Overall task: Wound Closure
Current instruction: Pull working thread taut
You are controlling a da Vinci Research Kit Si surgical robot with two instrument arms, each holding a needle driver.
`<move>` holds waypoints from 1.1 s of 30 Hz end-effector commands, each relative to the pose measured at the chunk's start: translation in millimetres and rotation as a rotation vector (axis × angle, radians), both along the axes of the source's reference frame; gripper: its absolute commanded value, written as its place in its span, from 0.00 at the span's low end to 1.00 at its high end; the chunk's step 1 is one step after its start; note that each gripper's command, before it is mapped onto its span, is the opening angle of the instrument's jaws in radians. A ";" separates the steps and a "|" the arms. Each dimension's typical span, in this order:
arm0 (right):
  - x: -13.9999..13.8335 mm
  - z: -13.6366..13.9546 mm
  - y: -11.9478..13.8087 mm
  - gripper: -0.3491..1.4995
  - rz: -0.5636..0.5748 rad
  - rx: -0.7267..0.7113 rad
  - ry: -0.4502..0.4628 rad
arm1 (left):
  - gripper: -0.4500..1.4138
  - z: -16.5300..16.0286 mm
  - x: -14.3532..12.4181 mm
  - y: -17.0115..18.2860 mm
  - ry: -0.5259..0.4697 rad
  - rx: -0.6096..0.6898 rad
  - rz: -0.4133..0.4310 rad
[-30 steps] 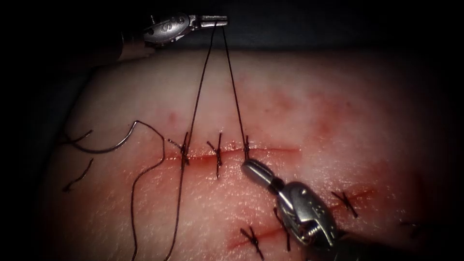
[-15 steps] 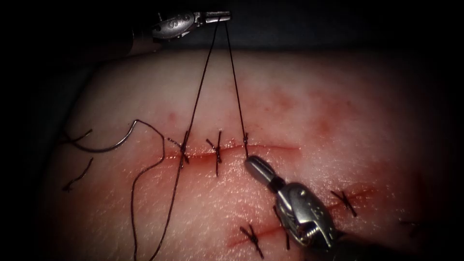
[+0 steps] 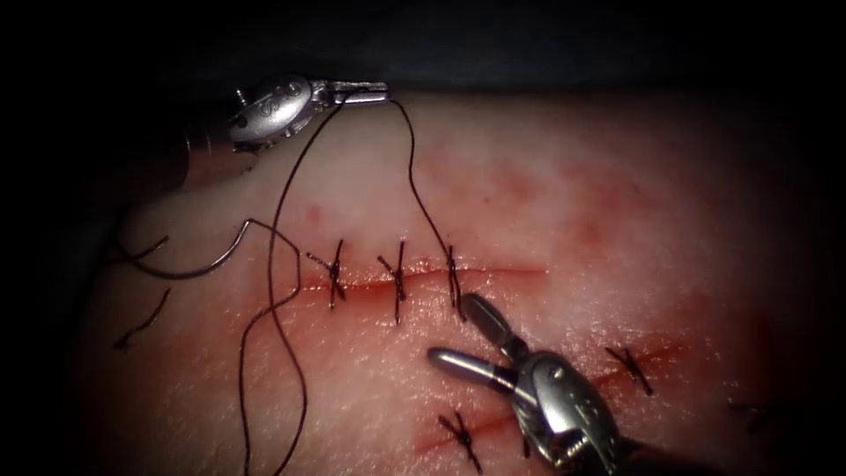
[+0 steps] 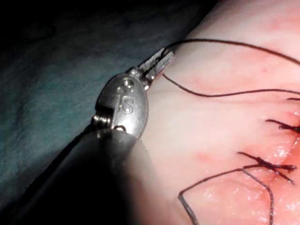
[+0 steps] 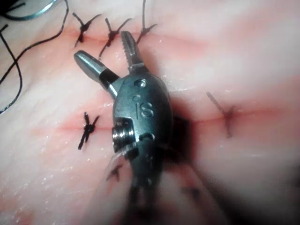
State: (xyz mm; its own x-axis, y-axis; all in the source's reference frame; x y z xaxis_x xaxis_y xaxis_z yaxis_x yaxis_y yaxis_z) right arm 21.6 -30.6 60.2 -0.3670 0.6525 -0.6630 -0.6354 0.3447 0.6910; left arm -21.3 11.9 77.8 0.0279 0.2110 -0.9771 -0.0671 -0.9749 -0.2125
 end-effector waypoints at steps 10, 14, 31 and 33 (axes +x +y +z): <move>-3.2 -1.6 4.3 0.81 -0.069 -0.027 -0.015 | 0.00 -10.9 0.8 -4.0 -0.073 -0.010 0.056; -2.7 -0.9 6.7 0.81 -0.168 -0.034 -0.070 | 0.00 -14.1 0.7 -5.6 -0.096 -0.021 0.072; 3.1 0.7 8.9 0.88 -0.417 -0.067 -0.304 | 0.00 -22.9 -0.5 -10.9 -0.198 -0.076 0.143; 3.0 0.2 9.1 0.87 -0.431 -0.098 -0.322 | 0.00 -23.3 -0.6 -11.0 -0.200 -0.077 0.145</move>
